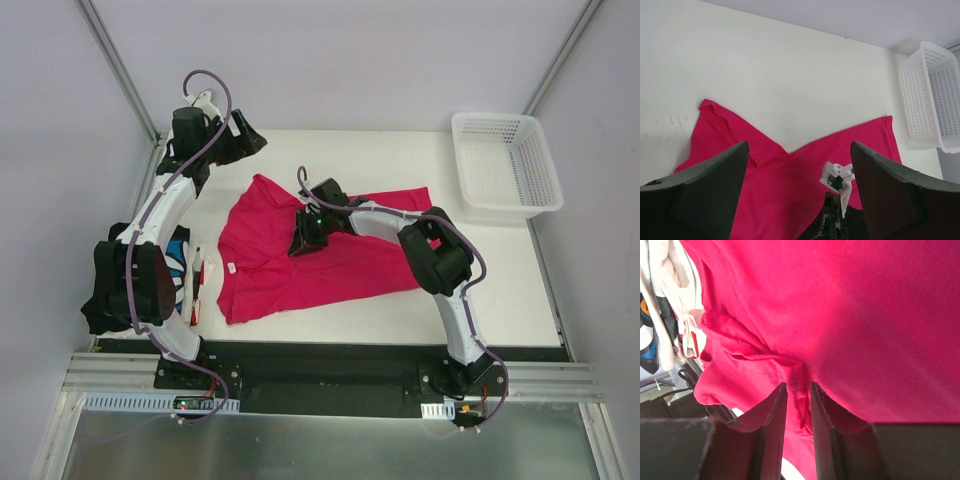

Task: Fold and stack the t-shirts
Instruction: Fold the flattened tshirt in 1/3 of the way

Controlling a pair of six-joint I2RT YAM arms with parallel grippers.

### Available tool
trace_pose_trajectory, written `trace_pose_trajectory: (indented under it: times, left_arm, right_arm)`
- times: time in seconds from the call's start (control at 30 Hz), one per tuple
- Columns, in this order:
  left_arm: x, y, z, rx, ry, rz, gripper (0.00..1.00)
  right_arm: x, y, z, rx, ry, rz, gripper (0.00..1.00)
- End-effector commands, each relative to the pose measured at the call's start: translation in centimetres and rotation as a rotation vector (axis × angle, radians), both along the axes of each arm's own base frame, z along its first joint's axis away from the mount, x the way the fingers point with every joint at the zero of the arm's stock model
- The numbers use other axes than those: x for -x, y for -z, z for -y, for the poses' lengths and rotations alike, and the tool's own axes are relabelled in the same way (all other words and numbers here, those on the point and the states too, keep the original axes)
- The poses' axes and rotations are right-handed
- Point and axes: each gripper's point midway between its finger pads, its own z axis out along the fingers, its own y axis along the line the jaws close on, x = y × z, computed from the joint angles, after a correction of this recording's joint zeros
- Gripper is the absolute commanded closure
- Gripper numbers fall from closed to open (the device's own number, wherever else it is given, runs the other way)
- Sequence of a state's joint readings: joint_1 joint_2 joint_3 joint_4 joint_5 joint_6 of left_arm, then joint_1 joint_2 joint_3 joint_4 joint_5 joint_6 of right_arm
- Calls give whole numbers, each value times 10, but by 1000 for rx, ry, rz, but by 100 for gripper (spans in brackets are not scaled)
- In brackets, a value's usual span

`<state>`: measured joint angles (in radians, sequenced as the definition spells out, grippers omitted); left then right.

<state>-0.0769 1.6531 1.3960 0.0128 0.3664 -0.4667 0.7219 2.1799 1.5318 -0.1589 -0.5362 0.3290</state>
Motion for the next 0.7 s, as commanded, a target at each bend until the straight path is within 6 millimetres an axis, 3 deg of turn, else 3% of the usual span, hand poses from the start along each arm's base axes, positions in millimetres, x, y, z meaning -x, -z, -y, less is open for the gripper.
trace_pose_trajectory:
  times: [0.0,0.67]
  left_arm:
    - [9,-35,-2,-9,21,95,18]
    - [10,-34,-4,-29,20,101,17]
  right_arm:
    - [-9,-15,-15,-56,-1,28,72]
    - [-1,-6,-28,-61,-22,6,68]
